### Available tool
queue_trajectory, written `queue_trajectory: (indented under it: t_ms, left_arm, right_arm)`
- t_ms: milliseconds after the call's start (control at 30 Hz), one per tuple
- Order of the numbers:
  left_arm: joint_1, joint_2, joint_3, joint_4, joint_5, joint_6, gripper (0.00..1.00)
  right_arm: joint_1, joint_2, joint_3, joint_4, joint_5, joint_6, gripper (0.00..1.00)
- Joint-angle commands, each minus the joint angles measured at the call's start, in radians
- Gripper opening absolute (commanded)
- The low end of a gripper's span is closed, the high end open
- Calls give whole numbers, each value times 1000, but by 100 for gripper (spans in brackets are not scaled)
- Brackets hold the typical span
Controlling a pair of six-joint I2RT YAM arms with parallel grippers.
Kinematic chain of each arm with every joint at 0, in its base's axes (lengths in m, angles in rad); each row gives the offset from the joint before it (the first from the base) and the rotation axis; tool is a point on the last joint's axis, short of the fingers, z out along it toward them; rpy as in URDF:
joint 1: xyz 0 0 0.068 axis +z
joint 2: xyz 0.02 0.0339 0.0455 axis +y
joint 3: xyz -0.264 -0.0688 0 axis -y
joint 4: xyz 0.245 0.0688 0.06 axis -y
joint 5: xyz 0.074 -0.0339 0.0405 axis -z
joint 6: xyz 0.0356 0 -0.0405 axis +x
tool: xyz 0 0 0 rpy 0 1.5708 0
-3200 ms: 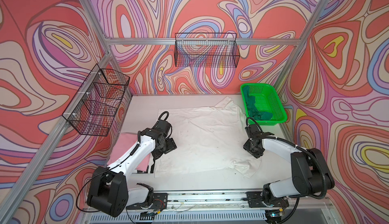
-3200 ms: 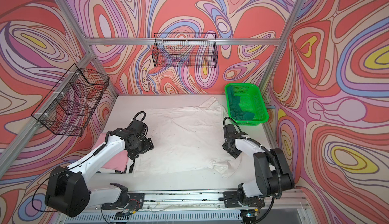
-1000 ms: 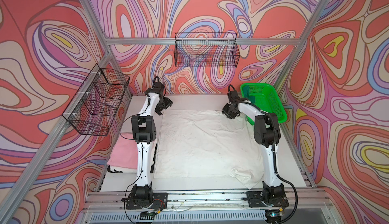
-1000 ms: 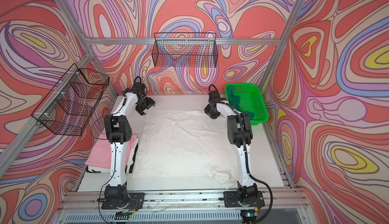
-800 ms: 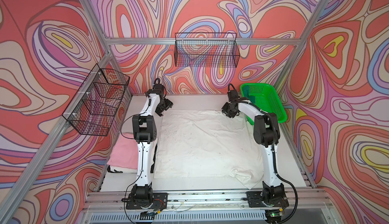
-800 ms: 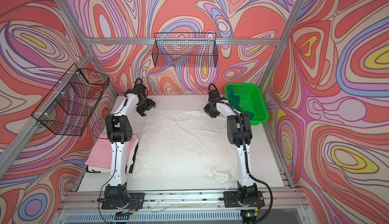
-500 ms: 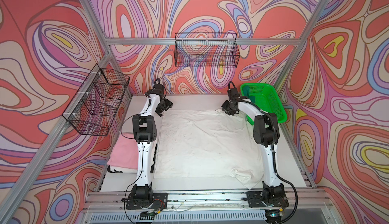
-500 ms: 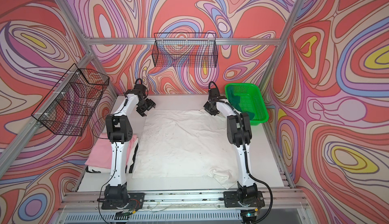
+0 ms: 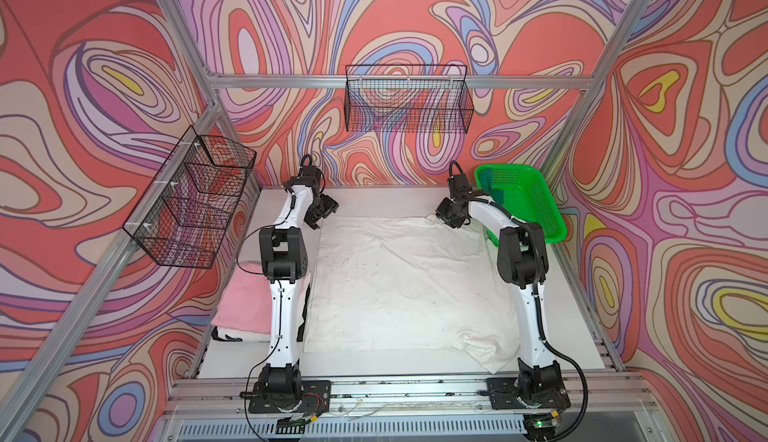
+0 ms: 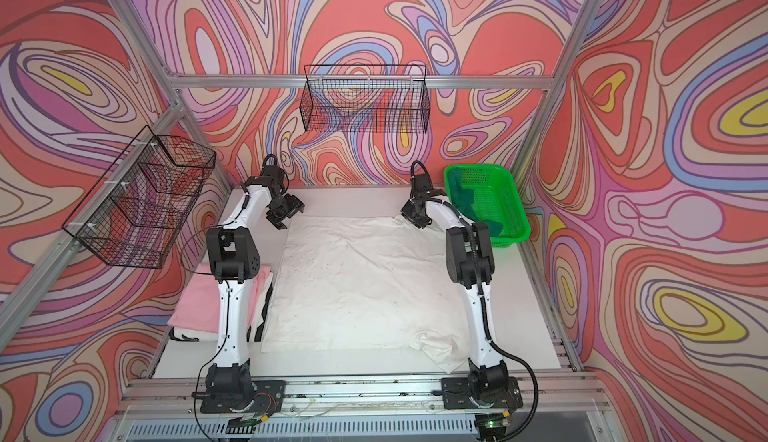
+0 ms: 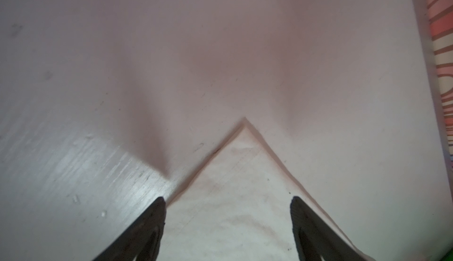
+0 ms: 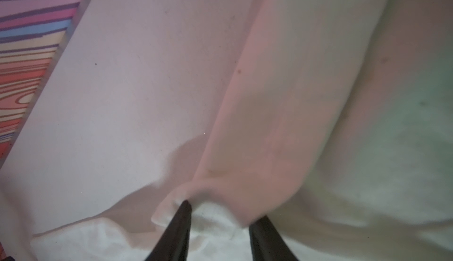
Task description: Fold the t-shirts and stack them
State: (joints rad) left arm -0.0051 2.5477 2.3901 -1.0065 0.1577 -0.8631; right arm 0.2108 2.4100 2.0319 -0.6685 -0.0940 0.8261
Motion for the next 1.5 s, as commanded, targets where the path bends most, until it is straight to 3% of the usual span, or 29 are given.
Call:
queue_trajectory:
  t_ms: [0,267,400,600,767,1233,1467]
  left_arm:
    - [10,2,15,-4,2,13,82]
    - [20,1,-9,12,11,11,81]
    - [28,2,-12,17,15,5,81]
    - [30,4,-10,39,17,-2,81]
    - [31,21,6,57,27,-13,81]
    - [32,80,84,49,34,-22,77]
    - [31,114,116,20,35,-6,67]
  right_arm:
    - [0,21,27,-13,23,2,44]
    - [-9,26,28,11,58,-1,46]
    - [-21,43,38,34,47,-1,41]
    - [-21,66,67,68,24,-11,25]
    - [-21,69,80,93,-19,-23,0]
    - [-12,-72,49,160,-35,-105,0]
    - [15,-108,20,176,-30,-145,0]
